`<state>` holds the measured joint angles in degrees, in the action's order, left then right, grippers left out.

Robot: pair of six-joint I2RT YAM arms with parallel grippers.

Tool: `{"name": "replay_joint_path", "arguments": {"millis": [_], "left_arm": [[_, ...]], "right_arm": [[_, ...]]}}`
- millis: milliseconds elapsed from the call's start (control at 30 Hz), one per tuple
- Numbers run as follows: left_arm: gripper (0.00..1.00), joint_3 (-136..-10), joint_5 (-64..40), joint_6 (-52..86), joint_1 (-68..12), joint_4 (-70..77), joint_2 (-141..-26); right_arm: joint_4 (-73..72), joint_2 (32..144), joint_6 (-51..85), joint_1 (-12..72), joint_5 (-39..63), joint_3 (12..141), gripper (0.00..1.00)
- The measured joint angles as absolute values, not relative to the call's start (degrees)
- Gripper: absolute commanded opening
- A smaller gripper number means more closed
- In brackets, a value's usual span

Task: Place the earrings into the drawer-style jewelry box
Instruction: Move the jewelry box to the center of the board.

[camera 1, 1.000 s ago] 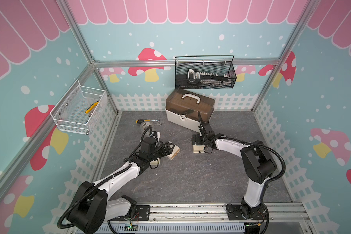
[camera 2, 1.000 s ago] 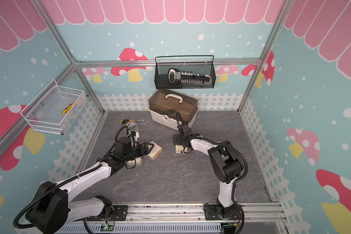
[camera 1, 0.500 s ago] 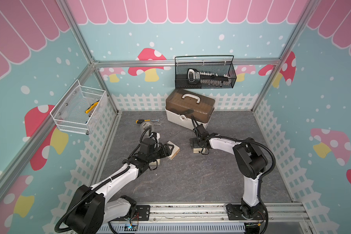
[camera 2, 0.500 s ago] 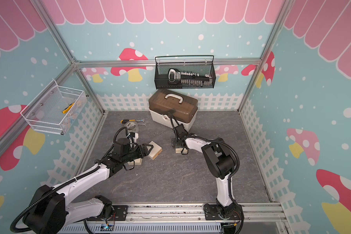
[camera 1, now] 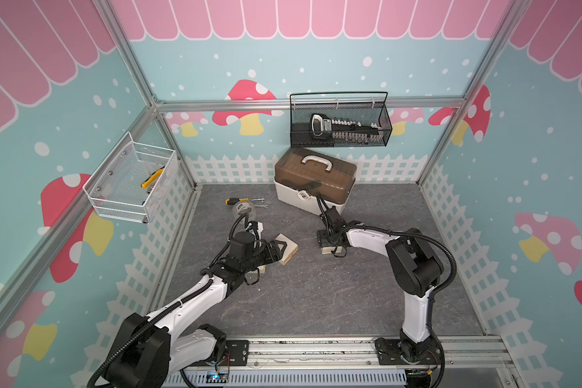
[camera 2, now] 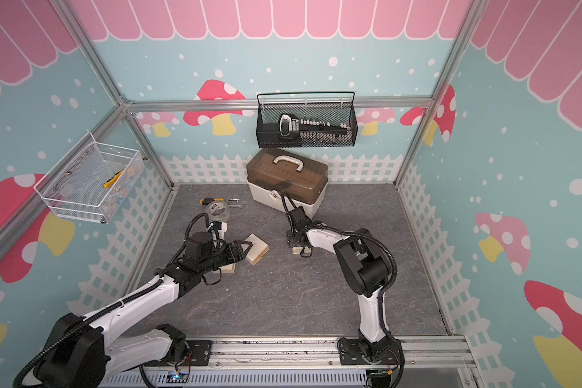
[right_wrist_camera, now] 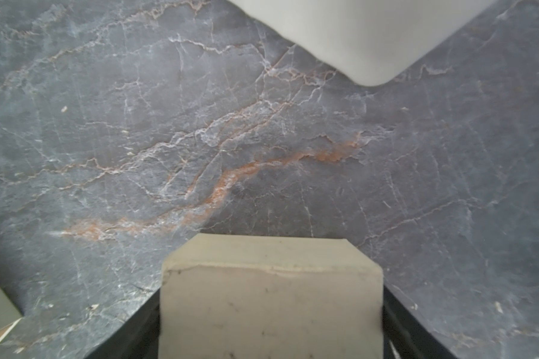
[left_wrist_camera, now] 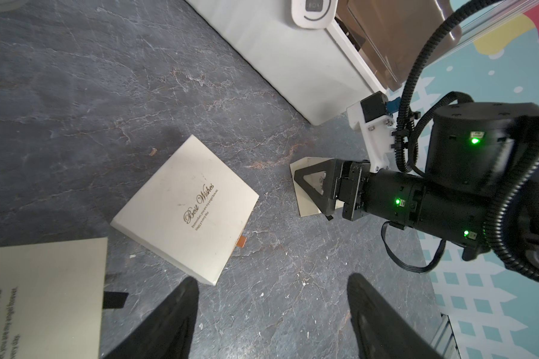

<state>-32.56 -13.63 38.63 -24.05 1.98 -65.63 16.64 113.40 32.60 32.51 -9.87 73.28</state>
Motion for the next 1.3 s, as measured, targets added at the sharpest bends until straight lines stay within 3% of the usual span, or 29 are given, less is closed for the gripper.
{"name": "replay_joint_path", "arguments": {"millis": [367,600,1000,1067,1200,1300], "left_arm": [[0.77,-32.0,-9.3,38.8,-24.1,-7.8,-51.9],[0.77,-29.8,-6.9,38.9,-24.1,-18.0,-41.2],[0.79,-23.6,-6.5,42.1,-24.1,-26.2,-31.4],[0.79,-22.9,-6.8,42.3,-24.1,-26.7,-30.9],[0.79,-22.5,-8.2,42.5,-24.1,-26.7,-32.1],[0.79,-22.5,-9.5,42.4,-24.1,-25.7,-34.4]], "right_arm": [[17.0,107.5,27.7,40.9,-8.4,67.7,0.78],[16.9,101.0,18.6,45.9,0.4,61.9,0.78],[19.5,102.1,0.2,48.5,10.3,63.3,0.81],[19.9,102.9,-1.6,48.9,10.8,63.8,0.83],[20.8,104.4,-4.2,49.1,11.8,64.3,0.98],[21.3,104.3,-4.6,49.1,12.1,64.3,0.99]]}}
